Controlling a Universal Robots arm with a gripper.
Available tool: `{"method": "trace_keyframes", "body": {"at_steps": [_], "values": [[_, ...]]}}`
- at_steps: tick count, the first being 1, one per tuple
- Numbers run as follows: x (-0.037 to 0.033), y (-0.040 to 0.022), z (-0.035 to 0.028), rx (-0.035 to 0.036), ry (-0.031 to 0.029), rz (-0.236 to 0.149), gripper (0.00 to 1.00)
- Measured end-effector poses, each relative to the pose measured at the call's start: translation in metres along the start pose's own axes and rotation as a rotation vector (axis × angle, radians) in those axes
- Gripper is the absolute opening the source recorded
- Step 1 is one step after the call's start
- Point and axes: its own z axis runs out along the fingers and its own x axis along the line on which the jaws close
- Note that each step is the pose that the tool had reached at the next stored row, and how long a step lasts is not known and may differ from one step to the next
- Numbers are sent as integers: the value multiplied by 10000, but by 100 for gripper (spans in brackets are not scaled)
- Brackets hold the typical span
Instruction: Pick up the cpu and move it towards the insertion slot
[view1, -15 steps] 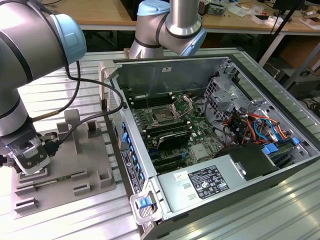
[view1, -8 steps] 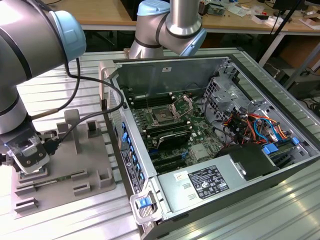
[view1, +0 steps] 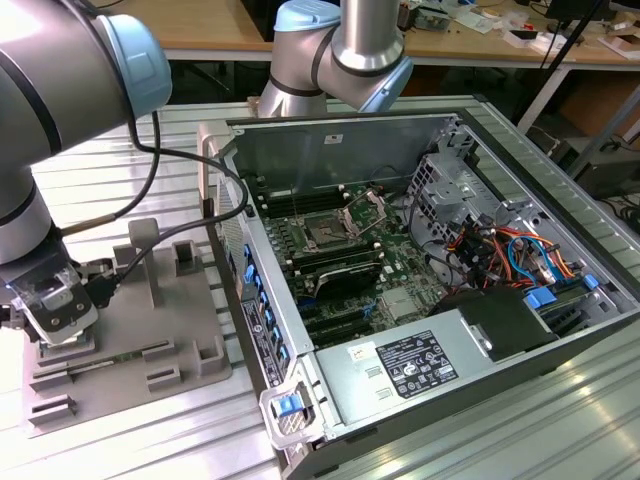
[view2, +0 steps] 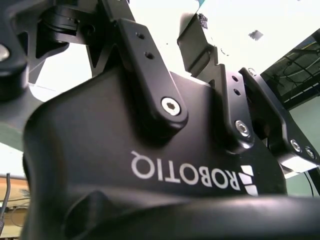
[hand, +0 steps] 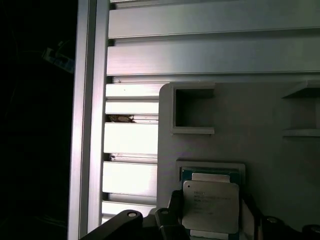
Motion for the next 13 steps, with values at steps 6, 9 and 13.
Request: {"method": "trace_keyframes", "body": {"at_steps": [6, 9, 13], "values": [[0, 1, -34, 1, 2, 0, 55], [0, 2, -45, 1, 1, 0, 55], [0, 3, -60, 1, 1, 0, 55]]}}
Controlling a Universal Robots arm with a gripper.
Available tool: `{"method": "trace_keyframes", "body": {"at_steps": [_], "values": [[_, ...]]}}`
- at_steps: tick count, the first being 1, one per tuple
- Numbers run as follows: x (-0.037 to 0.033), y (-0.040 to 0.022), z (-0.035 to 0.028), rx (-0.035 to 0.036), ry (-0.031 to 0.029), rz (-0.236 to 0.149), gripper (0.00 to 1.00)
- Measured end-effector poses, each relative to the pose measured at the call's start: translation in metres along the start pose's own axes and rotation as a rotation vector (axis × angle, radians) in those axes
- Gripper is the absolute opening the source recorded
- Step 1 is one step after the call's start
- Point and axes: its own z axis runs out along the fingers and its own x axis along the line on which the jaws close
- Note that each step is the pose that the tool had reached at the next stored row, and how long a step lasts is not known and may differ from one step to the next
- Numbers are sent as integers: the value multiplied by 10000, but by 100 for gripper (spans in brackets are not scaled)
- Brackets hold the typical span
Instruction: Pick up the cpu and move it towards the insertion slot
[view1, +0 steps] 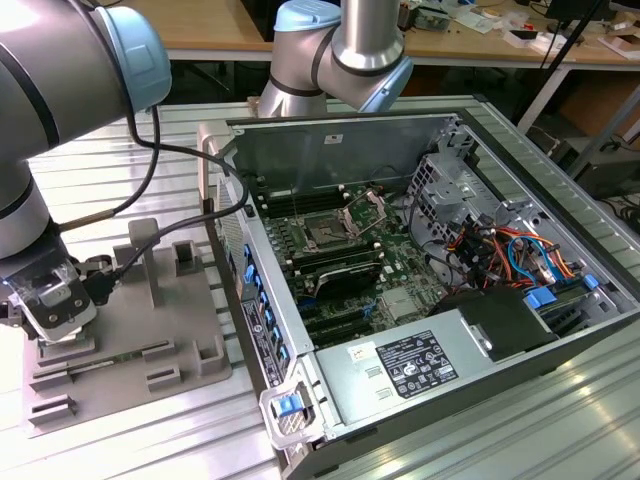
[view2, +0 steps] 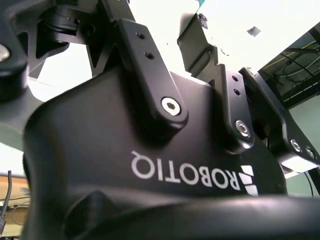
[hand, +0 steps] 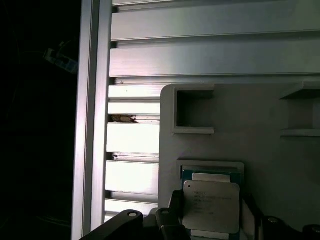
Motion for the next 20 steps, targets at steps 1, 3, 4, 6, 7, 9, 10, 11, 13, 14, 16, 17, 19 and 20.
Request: {"method": "trace_keyframes", "body": {"at_steps": [1, 3, 4, 6, 7, 9, 10, 11, 13, 14, 16, 17, 19, 20], "values": [[0, 0, -2, -1, -1, 0, 55], [0, 0, -8, 0, 0, -1, 55], [0, 0, -11, -1, -1, 0, 55], [0, 1, -16, 0, 0, 0, 55], [0, 1, -18, 0, 0, -1, 55], [0, 1, -24, 0, 0, 0, 55], [0, 1, -27, 0, 0, 0, 55], [0, 1, -30, 0, 0, 0, 55], [0, 1, -34, 0, 0, 0, 55], [0, 1, -36, 0, 0, -1, 55], [0, 2, -42, 0, 1, 0, 55], [0, 2, -46, 0, 1, 0, 55], [0, 2, -52, 0, 0, 0, 55], [0, 2, -55, 0, 0, 0, 55]]}}
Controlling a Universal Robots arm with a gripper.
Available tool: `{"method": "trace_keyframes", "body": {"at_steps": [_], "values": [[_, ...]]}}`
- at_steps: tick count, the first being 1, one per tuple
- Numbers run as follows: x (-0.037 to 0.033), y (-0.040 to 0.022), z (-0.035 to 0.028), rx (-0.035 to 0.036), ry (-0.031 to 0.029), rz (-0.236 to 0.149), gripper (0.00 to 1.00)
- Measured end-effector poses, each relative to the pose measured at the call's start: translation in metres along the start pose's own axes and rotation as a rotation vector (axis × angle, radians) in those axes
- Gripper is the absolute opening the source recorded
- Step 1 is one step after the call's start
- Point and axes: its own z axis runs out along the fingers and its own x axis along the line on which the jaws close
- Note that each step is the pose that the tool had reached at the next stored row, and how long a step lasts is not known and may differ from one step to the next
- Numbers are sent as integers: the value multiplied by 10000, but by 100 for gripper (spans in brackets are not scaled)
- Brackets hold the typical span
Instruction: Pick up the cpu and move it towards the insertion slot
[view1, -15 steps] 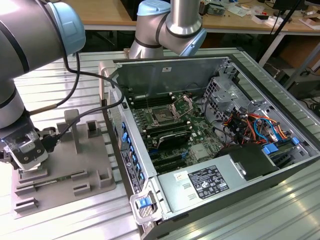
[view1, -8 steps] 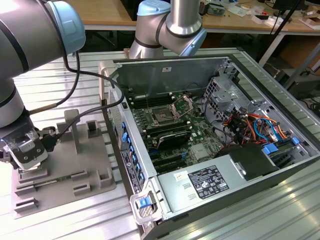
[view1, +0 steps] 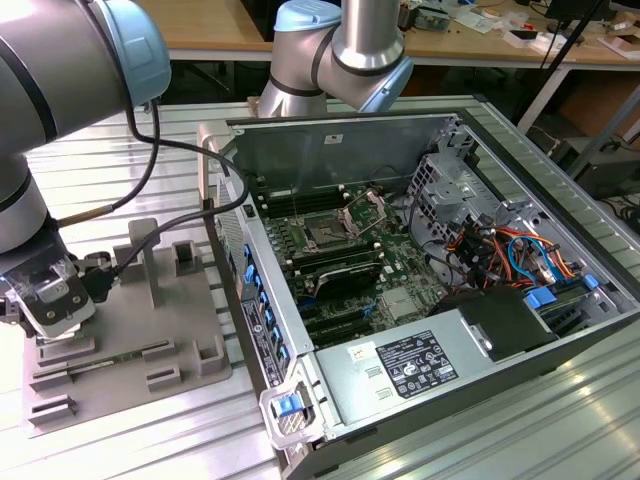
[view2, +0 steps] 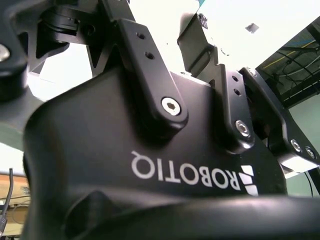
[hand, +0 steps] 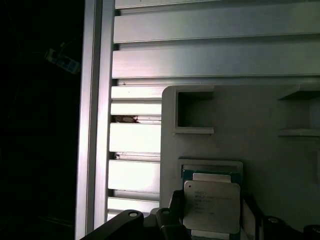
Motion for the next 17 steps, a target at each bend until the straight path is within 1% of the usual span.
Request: {"method": "trace_keyframes", "body": {"at_steps": [9, 17], "values": [[0, 1, -32, 0, 0, -1, 55], [0, 2, -48, 0, 0, 0, 55]]}}
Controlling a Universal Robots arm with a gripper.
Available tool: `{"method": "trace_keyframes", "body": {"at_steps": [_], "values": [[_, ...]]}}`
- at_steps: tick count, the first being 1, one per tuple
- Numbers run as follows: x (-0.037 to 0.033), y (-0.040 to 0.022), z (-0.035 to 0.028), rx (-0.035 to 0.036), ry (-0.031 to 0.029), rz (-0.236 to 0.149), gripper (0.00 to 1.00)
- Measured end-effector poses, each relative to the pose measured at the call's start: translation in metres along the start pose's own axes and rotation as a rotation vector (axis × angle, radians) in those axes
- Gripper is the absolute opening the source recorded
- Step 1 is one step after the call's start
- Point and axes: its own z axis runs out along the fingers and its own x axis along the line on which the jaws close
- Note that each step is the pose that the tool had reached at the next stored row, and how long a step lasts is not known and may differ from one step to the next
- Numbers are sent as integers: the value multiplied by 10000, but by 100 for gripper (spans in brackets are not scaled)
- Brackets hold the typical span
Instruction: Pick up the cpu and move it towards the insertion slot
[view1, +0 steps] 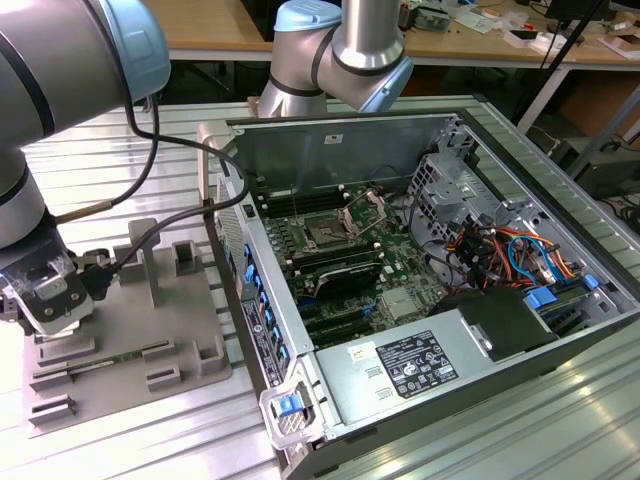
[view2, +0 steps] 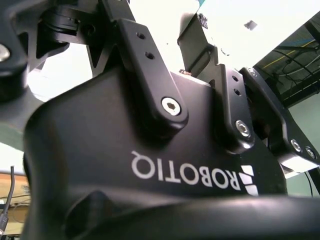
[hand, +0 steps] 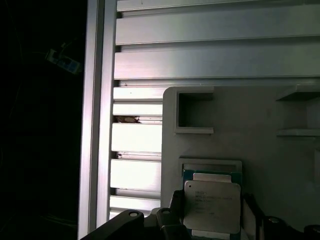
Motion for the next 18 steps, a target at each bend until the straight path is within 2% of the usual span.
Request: {"method": "trace_keyframes", "body": {"at_steps": [18], "values": [[0, 2, -37, -2, 0, 0, 55]]}}
